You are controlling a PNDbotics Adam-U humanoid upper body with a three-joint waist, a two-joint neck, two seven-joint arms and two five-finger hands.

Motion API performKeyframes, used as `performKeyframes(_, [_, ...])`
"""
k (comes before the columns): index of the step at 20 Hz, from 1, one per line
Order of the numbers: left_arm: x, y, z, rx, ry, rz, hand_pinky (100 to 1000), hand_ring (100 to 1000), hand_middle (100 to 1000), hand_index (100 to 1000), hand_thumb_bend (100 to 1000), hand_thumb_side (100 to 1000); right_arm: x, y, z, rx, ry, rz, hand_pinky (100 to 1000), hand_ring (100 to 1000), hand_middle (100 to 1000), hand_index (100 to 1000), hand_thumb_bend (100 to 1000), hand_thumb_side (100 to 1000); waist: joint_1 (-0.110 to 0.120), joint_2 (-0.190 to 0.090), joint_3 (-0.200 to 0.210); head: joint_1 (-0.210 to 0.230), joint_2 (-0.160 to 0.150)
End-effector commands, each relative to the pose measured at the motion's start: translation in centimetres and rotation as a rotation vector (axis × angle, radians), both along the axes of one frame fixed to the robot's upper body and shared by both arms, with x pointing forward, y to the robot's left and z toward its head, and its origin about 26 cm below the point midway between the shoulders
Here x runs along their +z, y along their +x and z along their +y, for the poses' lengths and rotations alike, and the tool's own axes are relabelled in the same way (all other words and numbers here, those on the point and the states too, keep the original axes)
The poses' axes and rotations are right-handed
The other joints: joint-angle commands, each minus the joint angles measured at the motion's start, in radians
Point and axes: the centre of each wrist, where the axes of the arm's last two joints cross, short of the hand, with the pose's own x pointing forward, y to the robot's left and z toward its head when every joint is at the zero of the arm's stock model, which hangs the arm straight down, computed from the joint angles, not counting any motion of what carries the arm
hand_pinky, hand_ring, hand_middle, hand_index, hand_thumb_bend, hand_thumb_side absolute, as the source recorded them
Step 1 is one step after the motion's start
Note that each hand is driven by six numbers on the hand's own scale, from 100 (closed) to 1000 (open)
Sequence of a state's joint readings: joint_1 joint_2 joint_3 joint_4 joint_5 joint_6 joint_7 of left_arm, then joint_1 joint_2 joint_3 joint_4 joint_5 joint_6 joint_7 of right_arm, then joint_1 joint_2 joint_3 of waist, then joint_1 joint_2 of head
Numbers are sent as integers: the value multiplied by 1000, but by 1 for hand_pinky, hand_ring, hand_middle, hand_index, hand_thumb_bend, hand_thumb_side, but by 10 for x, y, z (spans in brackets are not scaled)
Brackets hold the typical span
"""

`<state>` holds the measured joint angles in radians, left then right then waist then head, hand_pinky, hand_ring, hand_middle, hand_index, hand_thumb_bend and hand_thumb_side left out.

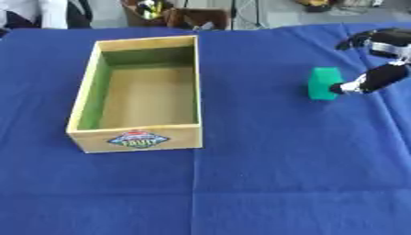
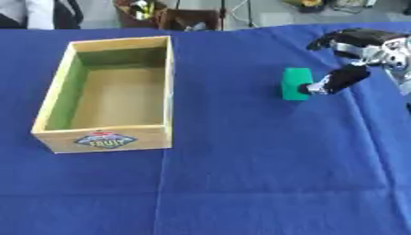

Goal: Pick up objects on the table and place them in the box.

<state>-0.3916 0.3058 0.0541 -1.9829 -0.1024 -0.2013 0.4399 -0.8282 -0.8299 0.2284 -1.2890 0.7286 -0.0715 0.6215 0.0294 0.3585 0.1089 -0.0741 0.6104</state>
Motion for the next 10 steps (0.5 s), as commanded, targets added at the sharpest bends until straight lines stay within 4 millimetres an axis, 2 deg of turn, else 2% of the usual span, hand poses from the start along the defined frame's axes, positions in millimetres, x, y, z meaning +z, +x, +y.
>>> performKeyframes(1, [8, -2, -1, -13, 7, -28, 562, 702, 858, 883, 100, 1000, 16, -1, -3, 10, -12, 2, 917, 956, 918, 994, 431, 562, -3, -14, 2, -5, -14])
performKeyframes(5, [9, -2, -3, -18, 9, -28, 562, 702, 859, 883, 100, 1000, 19, 0, -1, 25, -14, 13, 918, 957, 918, 993, 405, 543, -5, -7, 4, -11, -21])
performKeyframes(7, [9, -2, -3, -19, 9, -30, 563, 702, 859, 883, 100, 1000, 17, 1, -1, 27, -14, 23, 918, 954, 916, 983, 352, 512, -5, -4, 8, -14, -23])
performKeyframes(10, [10, -2, -3, -18, 7, -31, 563, 703, 860, 883, 100, 1000, 13, 3, 0, 28, -25, 48, 917, 953, 912, 981, 325, 498, -6, 1, 15, -16, -25])
